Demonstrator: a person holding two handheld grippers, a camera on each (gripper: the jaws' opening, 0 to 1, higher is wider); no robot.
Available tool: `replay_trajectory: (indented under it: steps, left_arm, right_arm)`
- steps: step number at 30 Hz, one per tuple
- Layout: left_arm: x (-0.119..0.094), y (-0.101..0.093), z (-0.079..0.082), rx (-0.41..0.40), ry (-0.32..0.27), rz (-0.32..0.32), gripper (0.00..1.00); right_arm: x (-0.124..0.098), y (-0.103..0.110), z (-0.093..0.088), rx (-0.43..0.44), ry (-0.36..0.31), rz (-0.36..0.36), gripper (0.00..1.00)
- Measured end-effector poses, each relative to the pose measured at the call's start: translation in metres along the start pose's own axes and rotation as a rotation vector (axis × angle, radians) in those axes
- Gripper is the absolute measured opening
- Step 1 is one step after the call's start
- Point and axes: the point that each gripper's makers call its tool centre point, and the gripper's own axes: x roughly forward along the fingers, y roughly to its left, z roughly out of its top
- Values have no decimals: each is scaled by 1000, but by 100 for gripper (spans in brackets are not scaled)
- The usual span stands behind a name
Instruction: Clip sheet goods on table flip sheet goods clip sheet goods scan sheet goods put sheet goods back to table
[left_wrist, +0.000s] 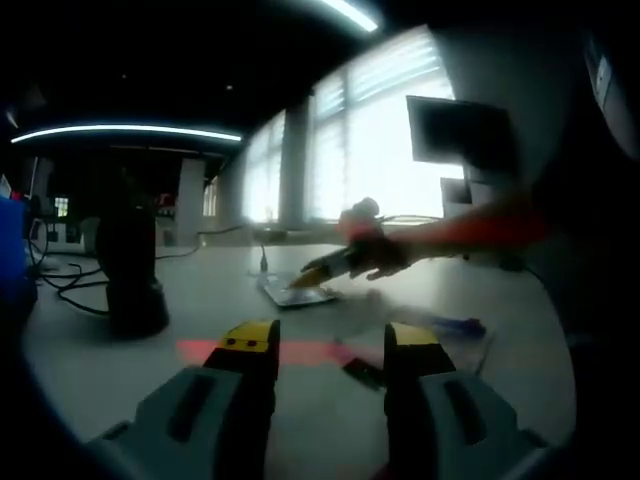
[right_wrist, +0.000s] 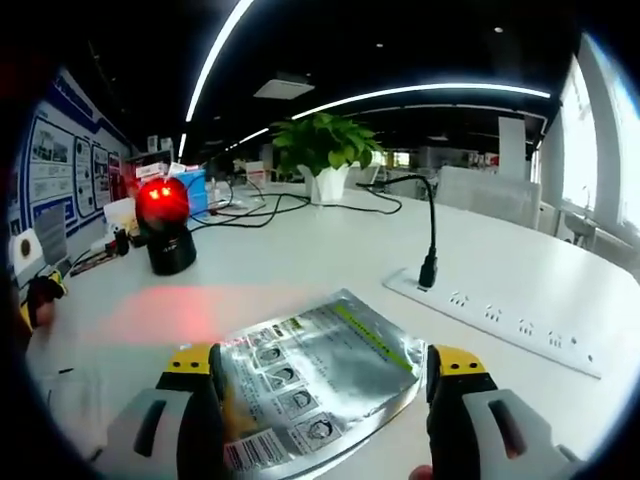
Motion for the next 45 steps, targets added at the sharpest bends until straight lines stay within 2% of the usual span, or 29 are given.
replay_trajectory:
  steps: [13, 18, 25, 33, 45]
  left_arm:
    - [-1, -1, 1, 5, 2, 1, 35]
    - [-1, -2, 2, 6, 2, 1, 35]
    - [-1, -2, 2, 5, 1, 0, 35]
    - [-1, -2, 3, 4, -1, 1, 35]
    - [-1, -1, 3, 6, -3, 0, 35]
  right_arm:
    - [3, 5, -7, -36, 27, 9, 78]
    - [6, -3, -5, -40, 25, 0, 76]
    - [6, 1, 1, -89, 14, -9, 73]
    - [11, -1, -5, -15, 32, -18, 75]
    - [10, 6, -7, 26, 32, -3, 75]
